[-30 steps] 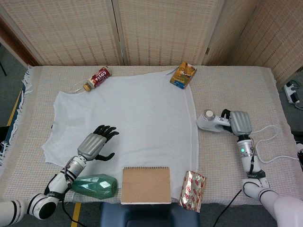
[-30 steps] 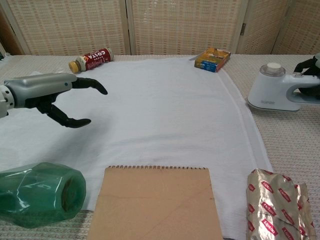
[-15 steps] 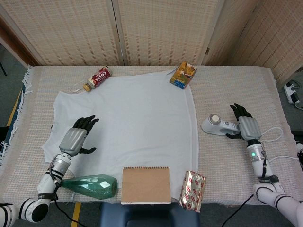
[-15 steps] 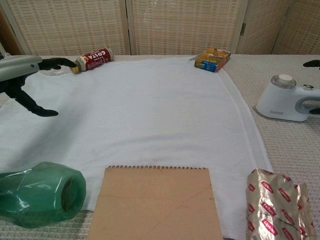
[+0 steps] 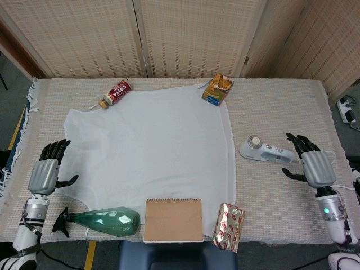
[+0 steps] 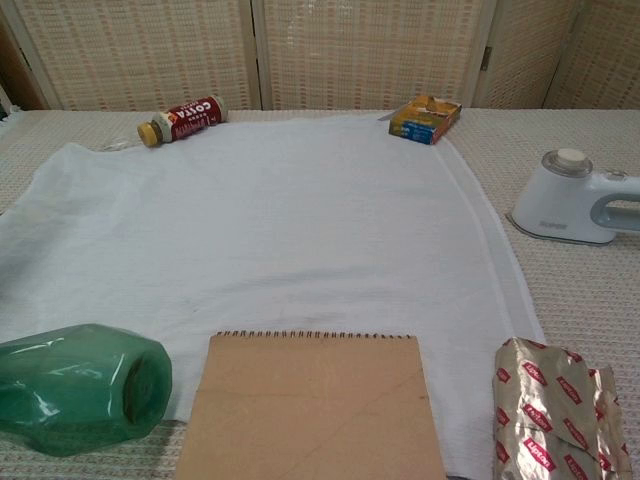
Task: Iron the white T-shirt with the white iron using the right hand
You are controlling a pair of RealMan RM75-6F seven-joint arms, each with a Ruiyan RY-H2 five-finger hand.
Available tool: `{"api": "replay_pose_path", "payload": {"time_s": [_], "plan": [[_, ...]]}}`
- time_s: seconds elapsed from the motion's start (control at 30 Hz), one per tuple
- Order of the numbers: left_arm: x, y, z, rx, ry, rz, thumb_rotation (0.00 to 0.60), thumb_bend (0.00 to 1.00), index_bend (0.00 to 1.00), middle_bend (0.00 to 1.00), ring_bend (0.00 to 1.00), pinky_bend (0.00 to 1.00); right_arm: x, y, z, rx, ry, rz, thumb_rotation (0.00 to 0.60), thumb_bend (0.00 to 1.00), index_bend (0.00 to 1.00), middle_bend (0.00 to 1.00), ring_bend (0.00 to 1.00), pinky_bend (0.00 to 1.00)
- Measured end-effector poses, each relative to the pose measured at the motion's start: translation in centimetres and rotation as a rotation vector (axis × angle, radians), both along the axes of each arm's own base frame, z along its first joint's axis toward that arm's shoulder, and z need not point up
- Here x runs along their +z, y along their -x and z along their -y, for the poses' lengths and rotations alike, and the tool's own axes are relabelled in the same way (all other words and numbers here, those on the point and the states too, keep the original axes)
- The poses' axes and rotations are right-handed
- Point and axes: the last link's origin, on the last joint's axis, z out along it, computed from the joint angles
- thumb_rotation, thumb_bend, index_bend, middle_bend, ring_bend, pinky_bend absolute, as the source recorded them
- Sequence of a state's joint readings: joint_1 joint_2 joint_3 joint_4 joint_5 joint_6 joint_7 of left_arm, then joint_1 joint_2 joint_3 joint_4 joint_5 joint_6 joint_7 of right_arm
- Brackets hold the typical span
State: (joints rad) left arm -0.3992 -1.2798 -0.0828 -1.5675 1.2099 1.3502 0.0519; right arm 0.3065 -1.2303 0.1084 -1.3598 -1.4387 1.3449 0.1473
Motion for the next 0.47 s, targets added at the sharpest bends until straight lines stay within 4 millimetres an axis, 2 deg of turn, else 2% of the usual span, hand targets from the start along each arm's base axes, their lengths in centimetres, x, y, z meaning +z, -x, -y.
{"api": "replay_pose_path", "payload": {"time_s": [0.1, 0.3, 0.47], "plan": [[0.7, 1.3, 1.9, 0.009, -0.054, -0.005, 0.600, 0.24, 0.12, 0.13, 0.07, 0.00, 1.2, 0.1, -2.6, -0.006, 0.020, -0.014, 0.600, 0.15, 0.00, 0.20, 0.13, 0.30], [1.8, 3.0, 6.7, 0.030, -0.110, -0.071, 0.600, 0.24, 0.13, 0.13, 0.07, 0.00, 1.6, 0.4, -7.3, -0.024, 0.018, -0.002, 0.600, 0.15, 0.00, 0.19, 0.10, 0.30], [1.8, 3.3, 9.8, 0.055, -0.075, -0.100, 0.600, 0.24, 0.14, 0.12, 0.07, 0.00, 1.8, 0.4, -9.1, -0.041, 0.028, -0.001, 0.600, 0.15, 0.00, 0.17, 0.08, 0.30]]}}
